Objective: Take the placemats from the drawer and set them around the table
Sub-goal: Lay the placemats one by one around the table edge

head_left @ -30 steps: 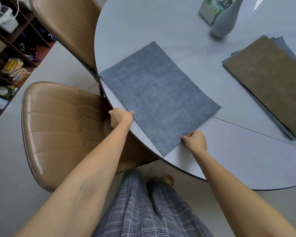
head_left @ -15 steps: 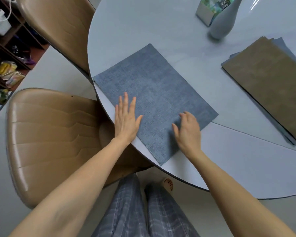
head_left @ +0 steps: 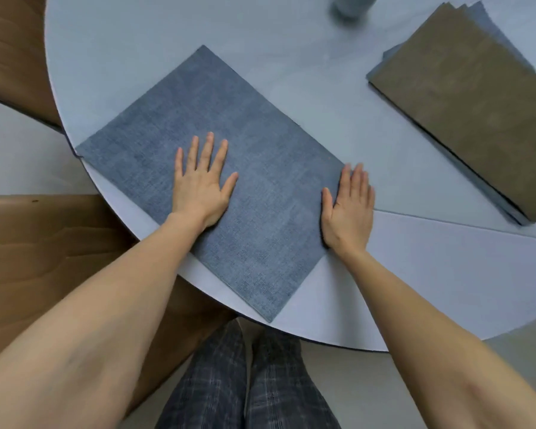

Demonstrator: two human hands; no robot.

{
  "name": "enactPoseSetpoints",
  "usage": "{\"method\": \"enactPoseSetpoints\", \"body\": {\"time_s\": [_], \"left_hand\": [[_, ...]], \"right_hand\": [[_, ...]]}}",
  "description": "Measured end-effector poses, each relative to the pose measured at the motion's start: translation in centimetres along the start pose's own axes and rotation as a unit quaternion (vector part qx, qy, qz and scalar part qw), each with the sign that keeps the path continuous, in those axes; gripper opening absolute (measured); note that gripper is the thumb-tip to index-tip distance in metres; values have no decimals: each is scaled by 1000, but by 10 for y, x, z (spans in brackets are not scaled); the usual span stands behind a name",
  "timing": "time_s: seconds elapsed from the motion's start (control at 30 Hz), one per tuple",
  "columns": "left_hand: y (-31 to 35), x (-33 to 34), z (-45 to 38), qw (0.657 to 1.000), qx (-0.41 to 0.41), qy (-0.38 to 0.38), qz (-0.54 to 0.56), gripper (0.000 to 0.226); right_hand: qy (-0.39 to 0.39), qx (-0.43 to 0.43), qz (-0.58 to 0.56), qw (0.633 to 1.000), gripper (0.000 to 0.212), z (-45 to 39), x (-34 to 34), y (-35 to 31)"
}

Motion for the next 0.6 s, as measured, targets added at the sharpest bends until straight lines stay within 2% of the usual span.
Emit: {"method": "enactPoseSetpoints", "body": {"time_s": [0.07,0.1,0.13,0.2,0.27,0.33,0.4,0.6], "left_hand": [[0,-11,-8,1000,-2,15,1,59],[1,-20,-15,999,4,35,6,55],[4,-28,-24,998,23,50,13,51],[19,-36,-43,992,103,61,28,53],[46,-31,-59,976,217,22,19,58],[64,-21,-78,963,268,-18,9,54],[66,-20,-108,970,244,-19,8,52],[14,-28,-165,995,101,11,21,58]], "right_hand": [[2,110,-7,994,66,-5,-7,19],[3,129,-8,992,67,-9,-9,11],[11,112,-15,994,68,-14,-11,-12],[11,0,-39,999,66,-22,-3,-83],[-15,-88,-42,995,64,-16,16,-141],[8,-83,-9,996,64,-12,27,-153],[36,-52,3,998,64,-11,28,-146],[40,-58,18,997,63,-12,30,-150]]}}
Point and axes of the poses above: each hand's wrist, its own z-axis away from the middle knuckle, its own x-axis out of the palm, y = z × x, the point moved 10 cm from there along -z, towards the middle knuckle, and after that the axes turned 3 degrees about -z, right-handed, at the moved point
